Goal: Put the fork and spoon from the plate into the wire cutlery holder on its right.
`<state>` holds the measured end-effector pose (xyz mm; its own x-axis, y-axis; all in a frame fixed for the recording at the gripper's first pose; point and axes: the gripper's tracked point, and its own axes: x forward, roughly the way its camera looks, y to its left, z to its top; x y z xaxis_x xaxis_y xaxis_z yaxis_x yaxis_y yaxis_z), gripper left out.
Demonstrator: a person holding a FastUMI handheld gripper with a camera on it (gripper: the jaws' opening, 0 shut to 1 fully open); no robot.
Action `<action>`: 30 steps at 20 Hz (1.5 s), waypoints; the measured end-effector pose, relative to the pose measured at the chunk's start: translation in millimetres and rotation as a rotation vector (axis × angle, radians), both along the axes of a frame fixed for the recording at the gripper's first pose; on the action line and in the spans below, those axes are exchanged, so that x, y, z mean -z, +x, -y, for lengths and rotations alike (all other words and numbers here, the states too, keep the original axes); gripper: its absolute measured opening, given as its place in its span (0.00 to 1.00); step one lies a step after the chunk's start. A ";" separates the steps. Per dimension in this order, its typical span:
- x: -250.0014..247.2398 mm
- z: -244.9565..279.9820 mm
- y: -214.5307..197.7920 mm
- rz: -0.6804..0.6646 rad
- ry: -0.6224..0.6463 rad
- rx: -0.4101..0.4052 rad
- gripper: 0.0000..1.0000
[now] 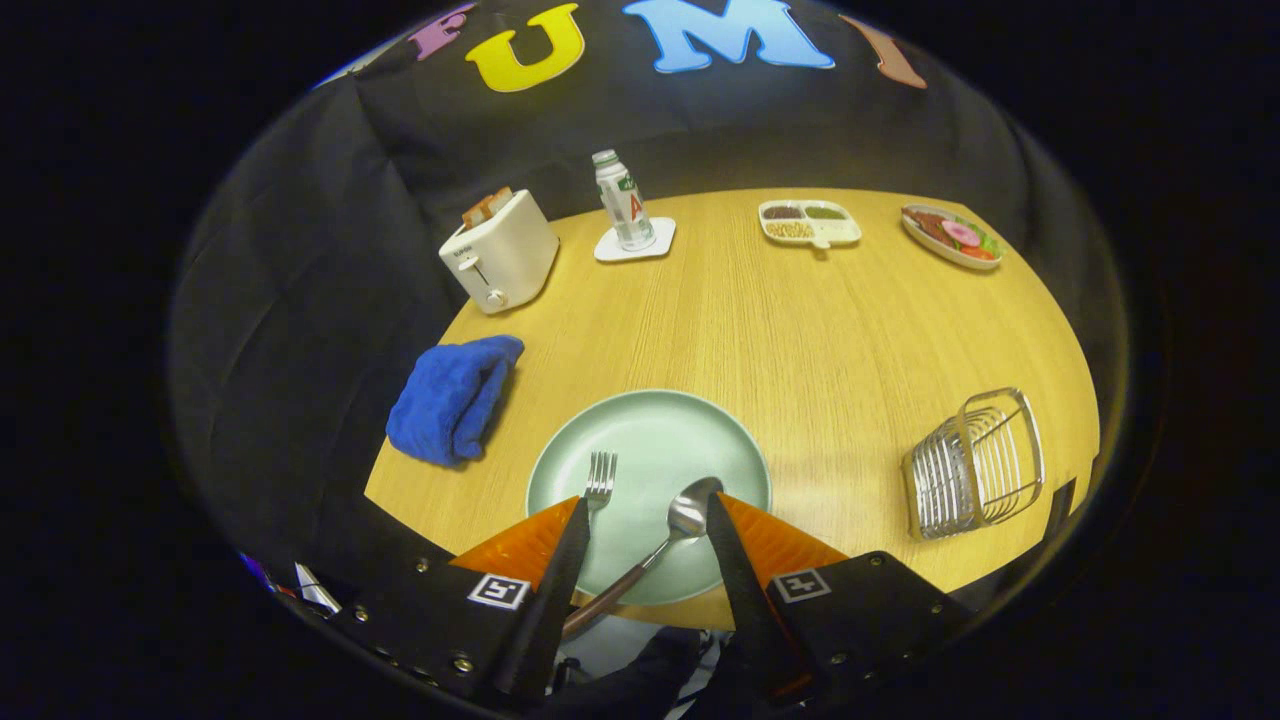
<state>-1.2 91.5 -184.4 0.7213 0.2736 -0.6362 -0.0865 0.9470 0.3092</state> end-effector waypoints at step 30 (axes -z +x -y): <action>57.3 -12.8 -8.8 -0.430 0.246 0.106 0.04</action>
<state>-10.0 104.3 -241.7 0.4400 0.3924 -0.8077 0.1906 0.8382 0.5110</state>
